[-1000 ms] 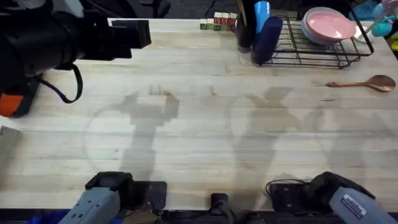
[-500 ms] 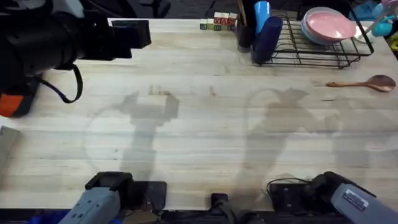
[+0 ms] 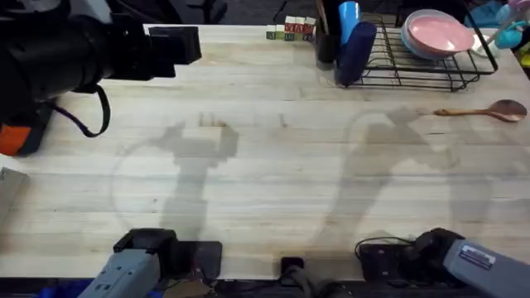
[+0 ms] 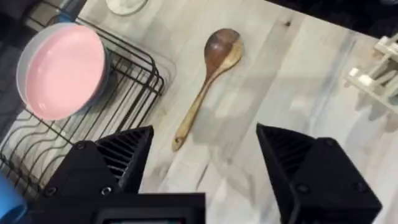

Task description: Pick up the spoon on the table one by one and put them onto the rack

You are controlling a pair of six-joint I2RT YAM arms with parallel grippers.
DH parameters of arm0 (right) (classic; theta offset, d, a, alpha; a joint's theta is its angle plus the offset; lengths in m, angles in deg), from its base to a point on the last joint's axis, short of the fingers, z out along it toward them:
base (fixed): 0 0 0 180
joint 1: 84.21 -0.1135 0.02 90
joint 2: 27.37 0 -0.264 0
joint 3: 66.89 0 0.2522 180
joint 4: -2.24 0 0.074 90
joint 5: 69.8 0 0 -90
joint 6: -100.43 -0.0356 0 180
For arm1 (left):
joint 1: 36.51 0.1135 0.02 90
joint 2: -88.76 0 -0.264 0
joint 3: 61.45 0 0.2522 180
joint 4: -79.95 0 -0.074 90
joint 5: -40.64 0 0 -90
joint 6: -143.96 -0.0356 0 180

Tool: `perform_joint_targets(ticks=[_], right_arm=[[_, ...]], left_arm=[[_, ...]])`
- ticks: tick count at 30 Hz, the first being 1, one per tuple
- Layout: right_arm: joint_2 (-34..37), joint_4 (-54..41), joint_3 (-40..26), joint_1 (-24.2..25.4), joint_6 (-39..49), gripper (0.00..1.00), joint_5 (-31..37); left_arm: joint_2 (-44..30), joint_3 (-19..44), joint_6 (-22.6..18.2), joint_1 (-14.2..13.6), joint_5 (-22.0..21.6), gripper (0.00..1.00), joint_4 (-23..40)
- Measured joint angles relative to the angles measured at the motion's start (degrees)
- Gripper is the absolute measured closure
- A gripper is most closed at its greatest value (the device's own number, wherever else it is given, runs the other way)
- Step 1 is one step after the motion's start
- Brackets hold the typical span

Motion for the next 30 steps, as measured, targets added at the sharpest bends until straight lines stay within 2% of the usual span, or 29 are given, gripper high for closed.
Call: perform_joint_targets(ticks=[5,7,13,20,30], right_arm=[[6.0,3.2,0.0,0.0,-2.8,0.005,0.2],[10.0,4.6,0.0,1.0,-6.7,0.005,0.2],[13.3,5.1,0.0,3.3,-10.1,0.005,0.2],[19.7,6.8,0.0,3.5,-12.1,0.005,0.2],[25.5,9.5,0.0,4.0,-13.5,0.006,-0.6]], left_arm=[[0.0,0.0,0.0,0.0,0.0,0.007,0.0],[0.0,0.0,0.0,0.0,0.0,0.007,0.0],[0.0,0.0,0.0,0.0,0.0,0.008,0.0],[0.0,0.0,0.0,0.0,0.0,0.007,0.0],[0.0,0.0,0.0,0.0,0.0,0.007,0.0]])
